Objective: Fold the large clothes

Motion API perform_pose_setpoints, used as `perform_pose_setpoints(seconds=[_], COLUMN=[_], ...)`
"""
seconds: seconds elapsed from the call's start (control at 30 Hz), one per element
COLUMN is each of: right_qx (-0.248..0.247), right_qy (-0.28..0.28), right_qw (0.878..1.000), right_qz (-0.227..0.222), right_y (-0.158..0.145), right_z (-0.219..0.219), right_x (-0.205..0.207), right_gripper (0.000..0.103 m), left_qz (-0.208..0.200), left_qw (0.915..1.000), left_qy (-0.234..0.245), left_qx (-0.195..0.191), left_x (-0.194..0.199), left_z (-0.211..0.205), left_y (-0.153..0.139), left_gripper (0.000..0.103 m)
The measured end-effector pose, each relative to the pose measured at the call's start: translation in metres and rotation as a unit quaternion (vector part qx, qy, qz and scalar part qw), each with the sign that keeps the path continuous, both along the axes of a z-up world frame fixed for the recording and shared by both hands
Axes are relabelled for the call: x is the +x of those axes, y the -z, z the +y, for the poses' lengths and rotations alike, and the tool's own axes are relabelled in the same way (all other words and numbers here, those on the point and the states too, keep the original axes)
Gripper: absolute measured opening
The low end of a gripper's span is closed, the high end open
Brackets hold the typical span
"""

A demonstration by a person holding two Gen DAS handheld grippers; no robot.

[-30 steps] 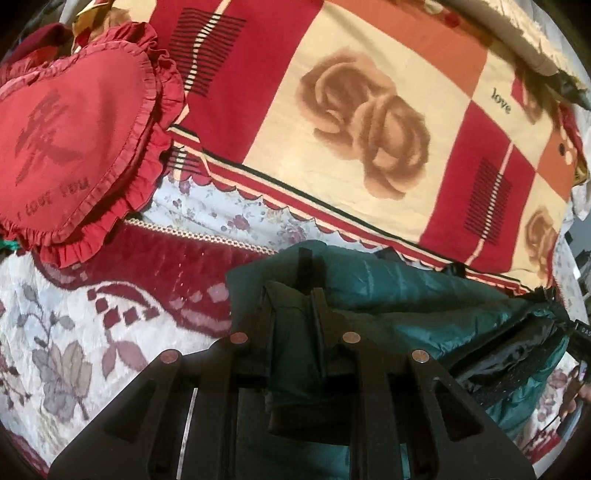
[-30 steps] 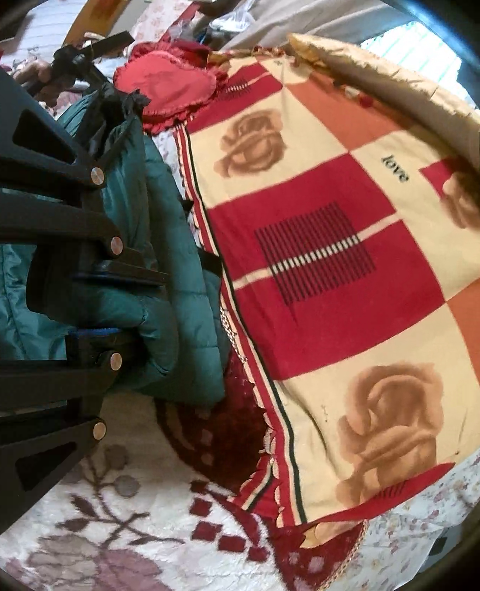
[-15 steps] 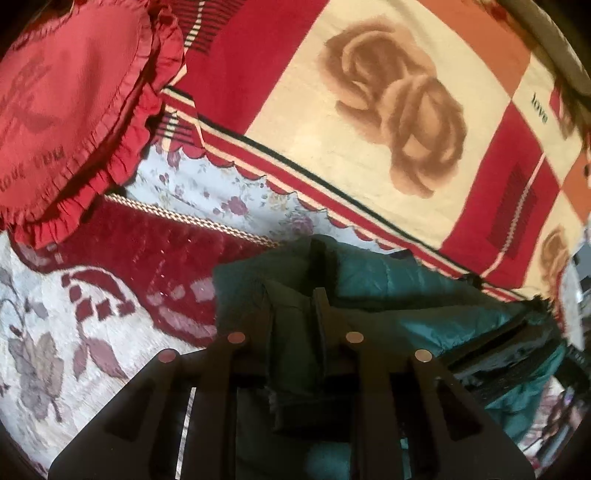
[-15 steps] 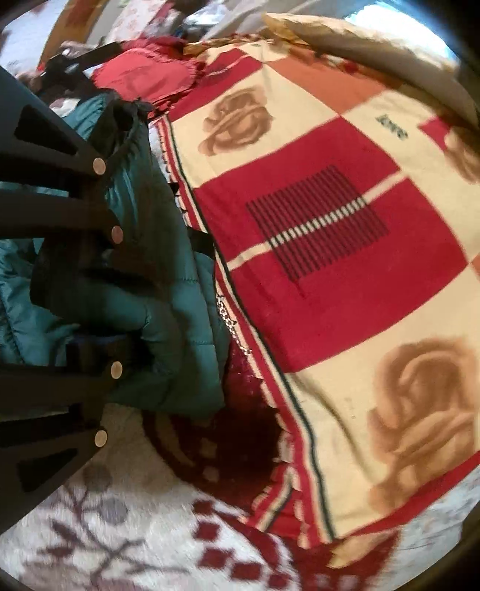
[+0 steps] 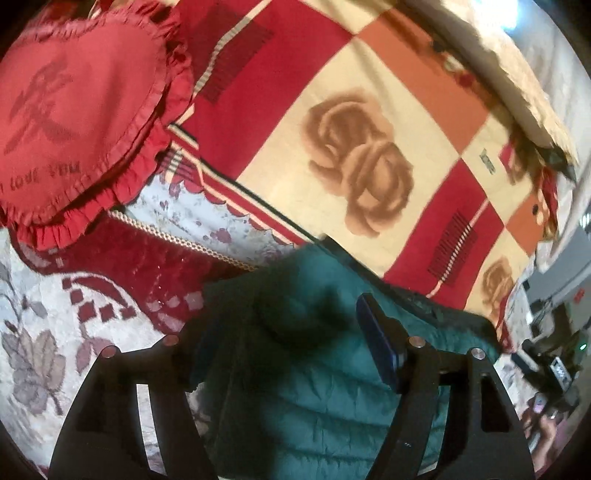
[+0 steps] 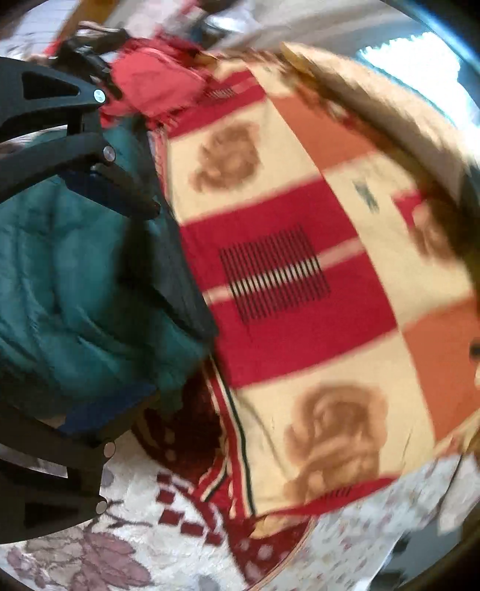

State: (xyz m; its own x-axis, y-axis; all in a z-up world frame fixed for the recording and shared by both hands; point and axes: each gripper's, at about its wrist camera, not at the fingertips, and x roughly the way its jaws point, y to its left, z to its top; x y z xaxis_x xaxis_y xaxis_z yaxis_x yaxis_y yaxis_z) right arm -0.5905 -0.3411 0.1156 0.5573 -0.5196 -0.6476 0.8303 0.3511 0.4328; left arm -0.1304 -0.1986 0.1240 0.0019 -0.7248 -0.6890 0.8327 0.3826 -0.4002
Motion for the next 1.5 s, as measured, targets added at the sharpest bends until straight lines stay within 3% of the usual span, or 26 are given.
perform_pose_setpoints(seconds=[0.07,0.17,0.27,0.4,0.57,0.83,0.97,1.17,1.33,1.5], right_qx=[-0.015,-0.019,0.004,-0.013,-0.012,0.005,0.032,0.011,-0.018,-0.032], right_qy=[-0.058,-0.126,-0.166,-0.139,-0.096,-0.080,-0.075,-0.071,-0.067,-0.047], right_qw=[0.998,0.988,0.980,0.975,0.977,0.979,0.985,0.990,0.984,0.981], right_qz=[0.030,0.086,0.113,0.175,0.192,0.189,0.150,0.125,0.163,0.184], right_y=[0.001,0.018,0.051,0.089,0.106,0.111,0.089,0.057,0.053,0.068], right_z=[0.023,0.046,0.055,0.039,-0.001,-0.007,0.004,0.034,0.045,0.026], right_x=[0.032,0.081,0.127,0.160,0.178,0.175,0.158,0.119,0.104,0.099], right_gripper=[0.088,0.084,0.069,0.067,0.067,0.067,0.067,0.067,0.068,0.068], left_qz=[-0.024,-0.028,-0.045,-0.077,-0.092,-0.126,-0.126,-0.133,-0.135,-0.144], left_qw=[0.9997,0.9992,0.9978,0.9940,0.9921,0.9876,0.9876,0.9872,0.9873,0.9856], left_qy=[0.008,0.023,0.030,0.033,0.031,0.031,0.033,0.039,0.037,0.030], left_qx=[0.002,0.014,0.039,0.070,0.080,0.088,0.088,0.078,0.075,0.084], left_x=[-0.015,-0.034,-0.052,-0.065,-0.061,-0.068,-0.070,-0.077,-0.084,-0.085], left_z=[0.004,0.003,0.000,-0.008,-0.016,-0.017,-0.014,-0.009,-0.013,-0.026], left_y=[0.001,0.017,0.040,0.066,0.074,0.076,0.070,0.058,0.055,0.060], left_gripper=[0.071,0.071,0.071,0.071,0.071,0.071,0.071,0.071,0.071,0.071])
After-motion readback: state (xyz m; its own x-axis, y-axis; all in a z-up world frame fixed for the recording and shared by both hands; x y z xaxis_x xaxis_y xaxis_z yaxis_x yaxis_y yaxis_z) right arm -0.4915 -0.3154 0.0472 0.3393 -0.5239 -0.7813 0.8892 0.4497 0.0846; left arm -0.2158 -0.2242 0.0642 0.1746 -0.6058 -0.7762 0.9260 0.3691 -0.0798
